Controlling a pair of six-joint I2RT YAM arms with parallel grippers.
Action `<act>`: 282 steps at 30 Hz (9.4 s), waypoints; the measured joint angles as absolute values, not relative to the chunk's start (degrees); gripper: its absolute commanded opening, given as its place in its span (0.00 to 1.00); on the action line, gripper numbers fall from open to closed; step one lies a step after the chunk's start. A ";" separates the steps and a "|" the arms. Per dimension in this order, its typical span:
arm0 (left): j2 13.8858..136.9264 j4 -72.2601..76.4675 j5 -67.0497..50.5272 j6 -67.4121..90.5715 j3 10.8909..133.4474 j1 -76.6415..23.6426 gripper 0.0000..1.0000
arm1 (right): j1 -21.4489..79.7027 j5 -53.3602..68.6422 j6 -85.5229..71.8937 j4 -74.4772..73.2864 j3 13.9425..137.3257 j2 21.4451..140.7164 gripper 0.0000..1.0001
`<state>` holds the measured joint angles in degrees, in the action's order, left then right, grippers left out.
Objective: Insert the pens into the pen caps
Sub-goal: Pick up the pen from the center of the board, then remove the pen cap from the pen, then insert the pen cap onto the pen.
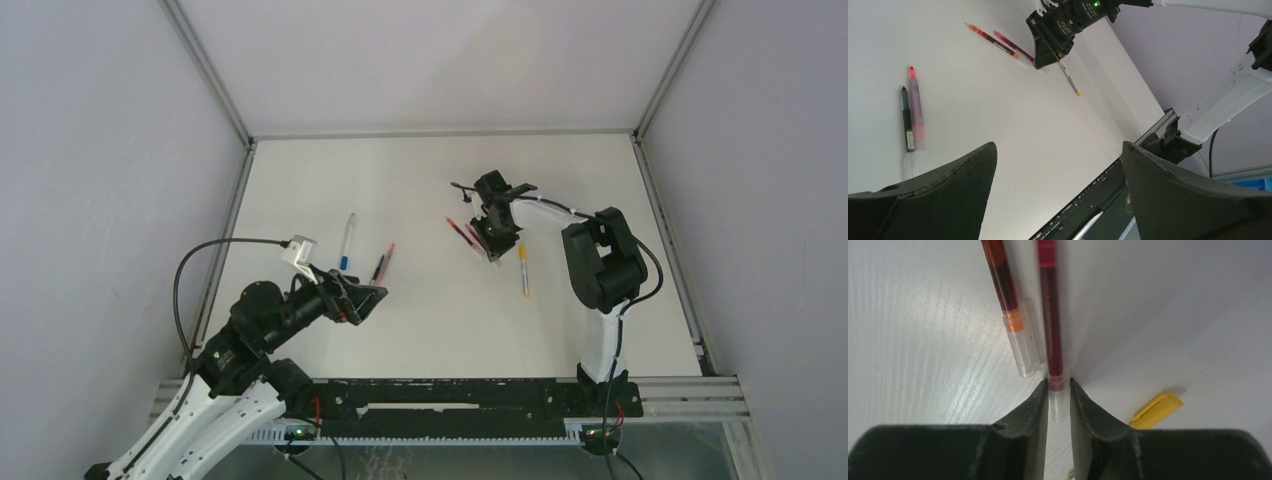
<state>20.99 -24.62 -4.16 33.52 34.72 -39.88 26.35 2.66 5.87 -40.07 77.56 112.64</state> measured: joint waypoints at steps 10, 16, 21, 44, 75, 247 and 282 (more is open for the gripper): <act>20.93 -24.62 -3.62 33.65 34.72 -39.88 0.99 | 26.35 2.63 5.06 -39.20 76.51 111.87 0.07; 20.25 -24.49 -0.58 35.59 34.72 -39.88 0.99 | 26.22 2.76 3.49 -40.05 73.67 104.97 0.00; 18.83 -22.26 1.50 38.63 34.72 -39.88 0.99 | 26.06 3.92 0.60 -39.38 73.32 91.35 0.00; 25.36 -1.69 -4.80 44.71 39.62 -39.90 0.79 | 67.05 -2.02 -39.07 9.08 49.76 56.36 0.00; 30.44 11.97 -18.31 47.35 40.51 -43.03 0.50 | 73.67 -7.16 -40.69 19.94 49.76 60.40 0.00; 23.64 20.18 -19.33 48.49 48.88 -45.84 0.00 | 90.37 -6.42 -18.57 21.67 44.49 78.59 0.00; 32.64 -27.59 -25.58 36.84 52.07 -46.26 0.00 | 69.91 -19.68 87.13 -3.14 47.20 39.27 0.00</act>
<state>32.64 -27.59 -25.58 36.84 52.07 -46.26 69.91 -19.68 87.13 -3.14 47.20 39.27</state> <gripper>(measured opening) 0.058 0.029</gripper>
